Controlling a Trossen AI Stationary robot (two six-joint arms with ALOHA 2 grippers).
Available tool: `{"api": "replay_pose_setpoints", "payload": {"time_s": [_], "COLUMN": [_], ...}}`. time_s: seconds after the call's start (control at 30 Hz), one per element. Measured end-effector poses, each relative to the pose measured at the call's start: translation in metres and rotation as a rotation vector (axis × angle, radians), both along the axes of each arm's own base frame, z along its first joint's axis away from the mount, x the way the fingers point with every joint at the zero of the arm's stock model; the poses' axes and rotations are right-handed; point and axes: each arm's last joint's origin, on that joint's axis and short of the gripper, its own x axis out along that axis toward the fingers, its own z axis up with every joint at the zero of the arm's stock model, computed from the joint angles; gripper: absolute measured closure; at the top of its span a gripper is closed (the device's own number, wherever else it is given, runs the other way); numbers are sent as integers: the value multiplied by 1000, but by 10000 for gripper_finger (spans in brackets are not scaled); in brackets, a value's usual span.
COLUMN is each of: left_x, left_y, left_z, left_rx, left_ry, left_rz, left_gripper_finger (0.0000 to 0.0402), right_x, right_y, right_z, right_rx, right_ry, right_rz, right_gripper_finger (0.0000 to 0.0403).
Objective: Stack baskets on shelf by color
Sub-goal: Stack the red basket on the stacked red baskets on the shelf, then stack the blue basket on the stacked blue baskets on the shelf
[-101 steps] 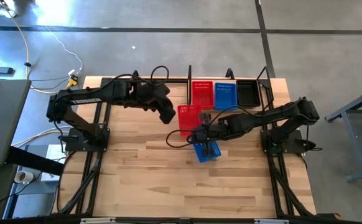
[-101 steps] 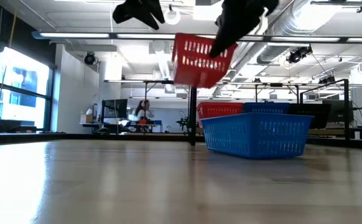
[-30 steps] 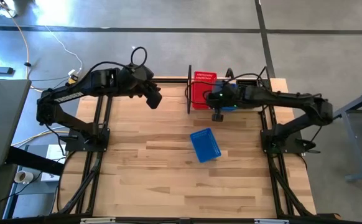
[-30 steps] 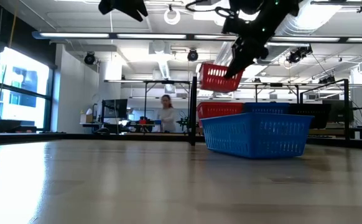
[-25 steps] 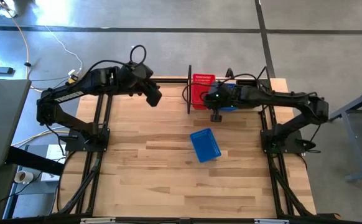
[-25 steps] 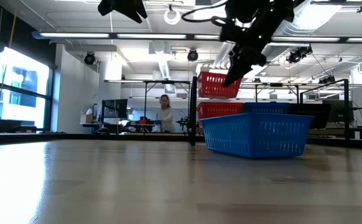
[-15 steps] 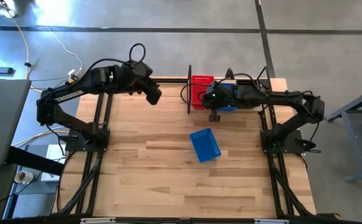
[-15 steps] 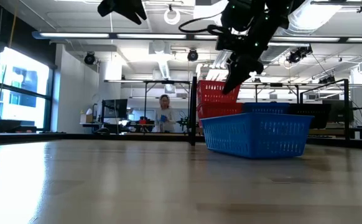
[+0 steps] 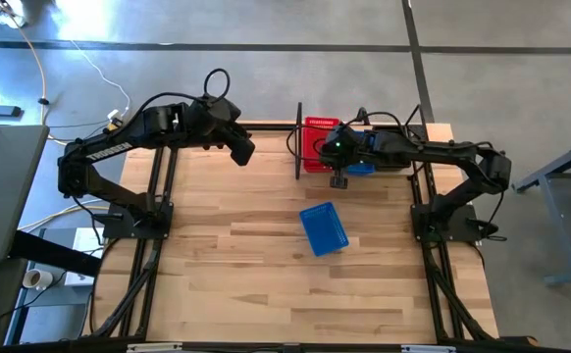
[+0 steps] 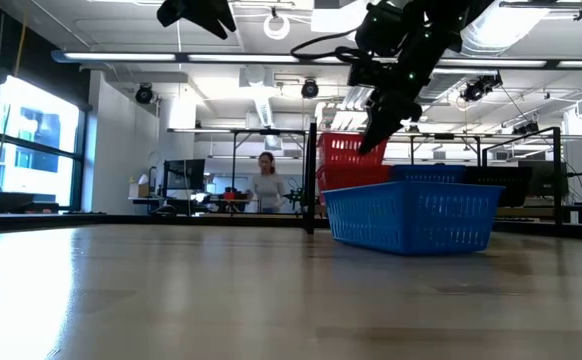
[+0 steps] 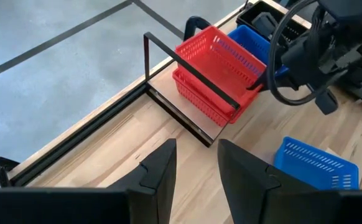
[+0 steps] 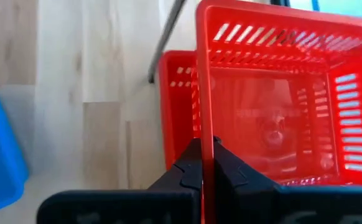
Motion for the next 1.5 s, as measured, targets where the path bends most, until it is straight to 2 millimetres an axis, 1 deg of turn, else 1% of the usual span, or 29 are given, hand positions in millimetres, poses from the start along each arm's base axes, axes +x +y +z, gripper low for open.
{"api": "replay_pose_setpoints", "payload": {"time_s": [0.2, 0.3, 0.4, 0.6, 0.73, 1.0, 1.2, 1.33, 1.43, 1.5], "left_x": [0, 0, 0, 0, 0, 0, -1, -1, 0, 0], "left_y": [0, 0, 0, 0, 0, 0, 0, -1, -2, -3], "left_z": [0, 0, 0, 0, 0, 0, -1, -2, -2, -2], "left_rx": [0, 0, 0, 0, 0, 0, -4, -19, -32, -52], "left_ry": [0, 0, 0, 0, 1, 1, 8, 24, 25, 17], "left_rz": [0, 0, 0, 0, 0, 0, -1, -43, -81, -104], "left_gripper_finger": [294, 294, 294, 294, 294, 294, 294, 294, 294, 294], "right_x": [0, 0, 0, 2, 4, 3, 2, 3, 3, 2], "right_y": [0, 0, 0, -1, -2, -1, 0, 2, 7, 16], "right_z": [0, 0, 0, 2, 9, 21, 23, 23, 23, 25], "right_rx": [10, 9, 9, 10, 1, 22, 63, 88, 177, 253], "right_ry": [-3, -2, -2, -28, -47, -19, -20, -32, -51, -57], "right_rz": [25, 27, 27, 13, 14, 1, -49, -79, -126, -121], "right_gripper_finger": [401, 393, 378, 334, 320, 318, 318, 318, 318, 318]}}
